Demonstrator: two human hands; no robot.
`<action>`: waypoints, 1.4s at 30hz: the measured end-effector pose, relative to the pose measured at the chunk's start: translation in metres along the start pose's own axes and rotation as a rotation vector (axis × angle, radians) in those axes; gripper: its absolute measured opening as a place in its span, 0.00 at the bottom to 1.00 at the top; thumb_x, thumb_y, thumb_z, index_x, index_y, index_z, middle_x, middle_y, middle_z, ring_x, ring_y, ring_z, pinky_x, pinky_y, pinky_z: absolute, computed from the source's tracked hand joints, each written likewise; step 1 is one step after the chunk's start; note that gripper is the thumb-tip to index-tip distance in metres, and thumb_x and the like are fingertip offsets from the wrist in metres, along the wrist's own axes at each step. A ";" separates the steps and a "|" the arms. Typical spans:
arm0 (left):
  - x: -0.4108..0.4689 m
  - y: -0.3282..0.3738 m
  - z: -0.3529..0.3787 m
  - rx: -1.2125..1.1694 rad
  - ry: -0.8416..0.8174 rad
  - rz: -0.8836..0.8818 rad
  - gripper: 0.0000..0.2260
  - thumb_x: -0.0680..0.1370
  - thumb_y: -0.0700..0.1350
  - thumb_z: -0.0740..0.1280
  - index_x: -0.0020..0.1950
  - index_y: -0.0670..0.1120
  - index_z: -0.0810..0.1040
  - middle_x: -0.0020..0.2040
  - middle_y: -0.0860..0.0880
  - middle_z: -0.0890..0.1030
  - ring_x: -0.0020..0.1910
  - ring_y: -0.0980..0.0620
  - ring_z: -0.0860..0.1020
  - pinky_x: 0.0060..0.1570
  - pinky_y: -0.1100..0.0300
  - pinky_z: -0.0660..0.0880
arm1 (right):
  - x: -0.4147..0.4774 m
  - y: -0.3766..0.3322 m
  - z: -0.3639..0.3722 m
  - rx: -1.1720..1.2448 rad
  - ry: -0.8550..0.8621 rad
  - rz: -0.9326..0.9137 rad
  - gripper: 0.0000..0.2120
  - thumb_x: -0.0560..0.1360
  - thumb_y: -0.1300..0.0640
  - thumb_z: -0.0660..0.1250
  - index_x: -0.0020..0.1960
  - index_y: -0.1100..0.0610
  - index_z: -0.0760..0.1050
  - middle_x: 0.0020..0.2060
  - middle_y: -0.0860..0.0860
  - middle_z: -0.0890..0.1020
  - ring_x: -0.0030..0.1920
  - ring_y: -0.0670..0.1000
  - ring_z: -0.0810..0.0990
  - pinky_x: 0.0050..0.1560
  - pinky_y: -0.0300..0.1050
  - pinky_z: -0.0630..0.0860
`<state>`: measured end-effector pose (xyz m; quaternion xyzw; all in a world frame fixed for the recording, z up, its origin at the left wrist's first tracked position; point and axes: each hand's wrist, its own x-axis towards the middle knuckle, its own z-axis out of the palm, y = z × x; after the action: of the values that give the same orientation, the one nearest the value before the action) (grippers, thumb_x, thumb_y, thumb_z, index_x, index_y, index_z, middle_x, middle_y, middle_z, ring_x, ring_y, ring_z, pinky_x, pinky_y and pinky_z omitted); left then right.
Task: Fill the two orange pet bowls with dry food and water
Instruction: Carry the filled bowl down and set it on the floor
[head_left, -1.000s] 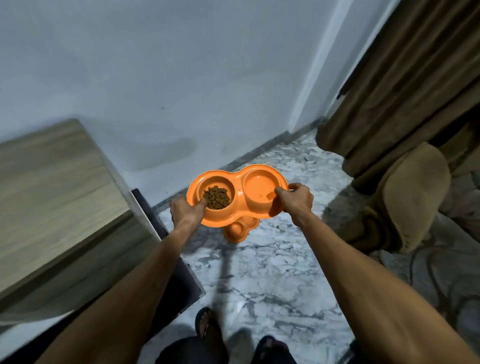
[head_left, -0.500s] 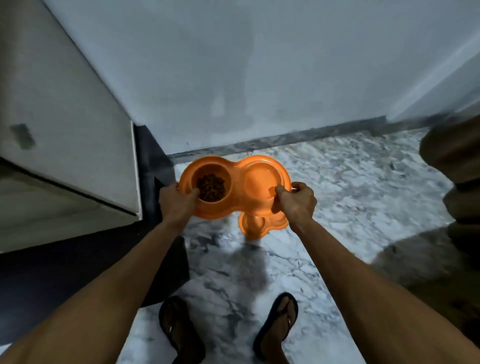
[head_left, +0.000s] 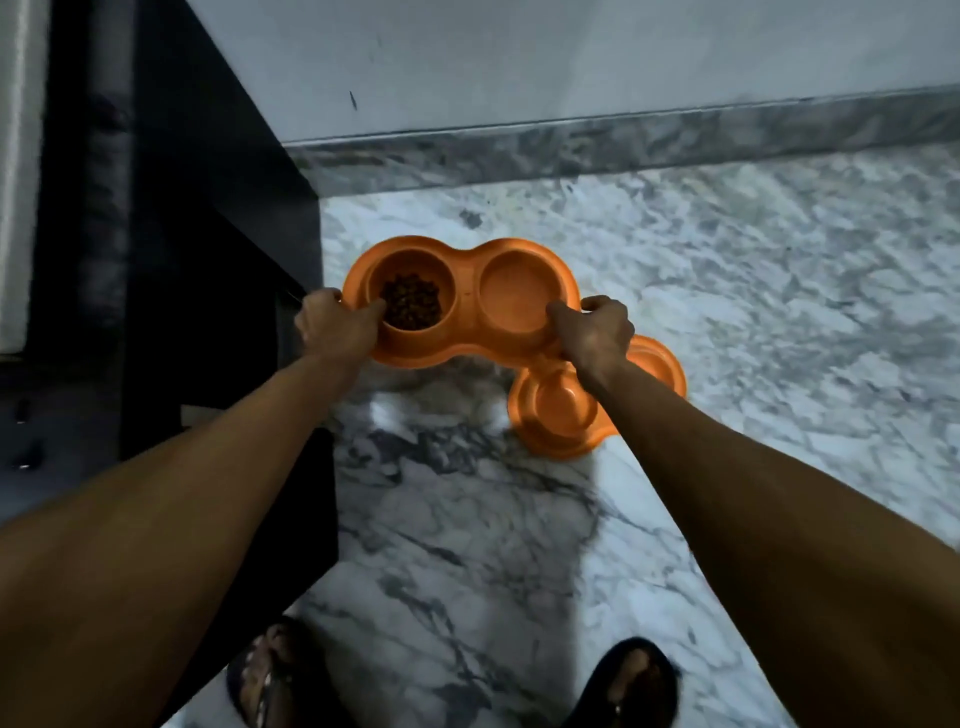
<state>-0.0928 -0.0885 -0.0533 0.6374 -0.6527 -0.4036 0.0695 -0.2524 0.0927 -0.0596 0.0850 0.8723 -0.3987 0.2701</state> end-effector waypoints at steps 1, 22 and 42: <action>0.011 -0.010 0.010 -0.005 0.003 -0.009 0.12 0.70 0.49 0.73 0.35 0.43 0.75 0.47 0.36 0.82 0.50 0.39 0.81 0.48 0.48 0.80 | 0.012 0.007 0.011 -0.016 -0.009 -0.003 0.18 0.66 0.49 0.72 0.50 0.60 0.79 0.39 0.55 0.80 0.44 0.61 0.83 0.48 0.58 0.81; 0.082 -0.078 0.093 0.066 0.014 -0.130 0.13 0.74 0.48 0.73 0.51 0.40 0.81 0.51 0.40 0.82 0.53 0.43 0.80 0.47 0.52 0.77 | 0.102 0.066 0.089 -0.248 -0.122 -0.059 0.17 0.70 0.52 0.72 0.33 0.58 0.66 0.31 0.53 0.72 0.32 0.53 0.71 0.27 0.43 0.61; -0.119 -0.059 0.215 -0.042 -0.318 -0.330 0.42 0.75 0.58 0.70 0.79 0.39 0.53 0.78 0.38 0.55 0.76 0.38 0.59 0.71 0.42 0.63 | 0.115 0.121 -0.063 -0.488 0.069 0.139 0.23 0.74 0.56 0.66 0.67 0.60 0.68 0.68 0.59 0.66 0.68 0.64 0.67 0.65 0.58 0.69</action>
<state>-0.1558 0.1192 -0.1821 0.6625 -0.5338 -0.5181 -0.0879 -0.3302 0.2129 -0.1660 0.0907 0.9434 -0.1539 0.2793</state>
